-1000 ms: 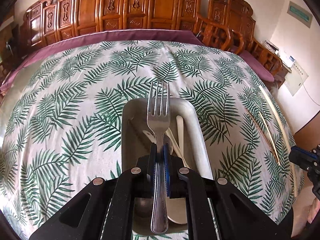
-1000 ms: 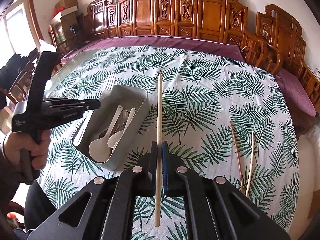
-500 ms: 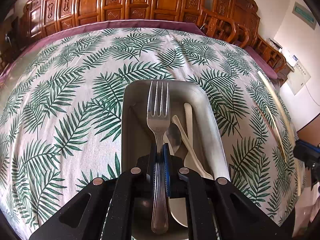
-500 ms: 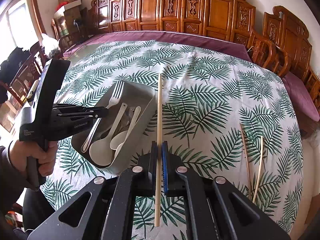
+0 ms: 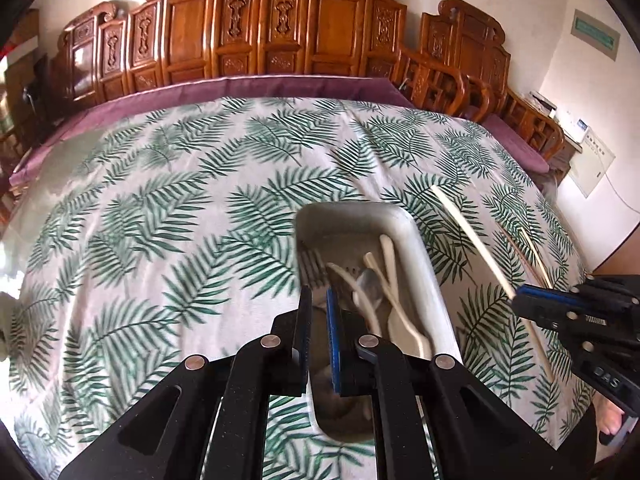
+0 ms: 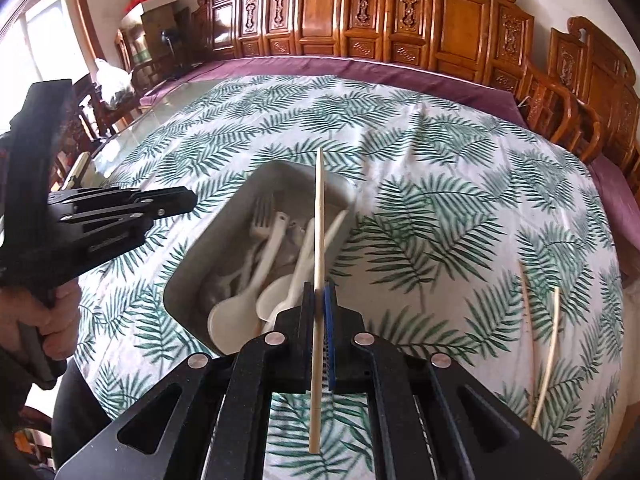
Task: Organize utensils
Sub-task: 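Lower the held chopstick into the tray and open the right tool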
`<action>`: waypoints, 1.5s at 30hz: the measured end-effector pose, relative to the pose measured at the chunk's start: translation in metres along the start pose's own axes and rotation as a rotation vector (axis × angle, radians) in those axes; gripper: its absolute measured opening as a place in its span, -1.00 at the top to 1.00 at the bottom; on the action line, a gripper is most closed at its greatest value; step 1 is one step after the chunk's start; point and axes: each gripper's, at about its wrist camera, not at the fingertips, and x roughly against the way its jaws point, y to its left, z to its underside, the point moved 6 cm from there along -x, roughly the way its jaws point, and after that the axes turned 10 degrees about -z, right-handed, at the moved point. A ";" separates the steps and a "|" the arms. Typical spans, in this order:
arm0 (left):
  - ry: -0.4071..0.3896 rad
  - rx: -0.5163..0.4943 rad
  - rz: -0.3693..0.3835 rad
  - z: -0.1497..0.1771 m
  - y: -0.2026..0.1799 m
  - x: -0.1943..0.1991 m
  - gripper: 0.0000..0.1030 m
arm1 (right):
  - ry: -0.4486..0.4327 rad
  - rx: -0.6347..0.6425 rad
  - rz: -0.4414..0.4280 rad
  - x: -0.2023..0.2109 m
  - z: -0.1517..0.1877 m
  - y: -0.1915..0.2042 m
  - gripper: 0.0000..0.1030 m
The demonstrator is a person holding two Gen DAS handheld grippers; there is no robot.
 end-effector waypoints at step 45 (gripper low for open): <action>-0.026 0.041 -0.069 0.032 0.075 0.038 0.88 | 0.107 -0.079 -0.083 -0.106 -0.026 0.048 0.87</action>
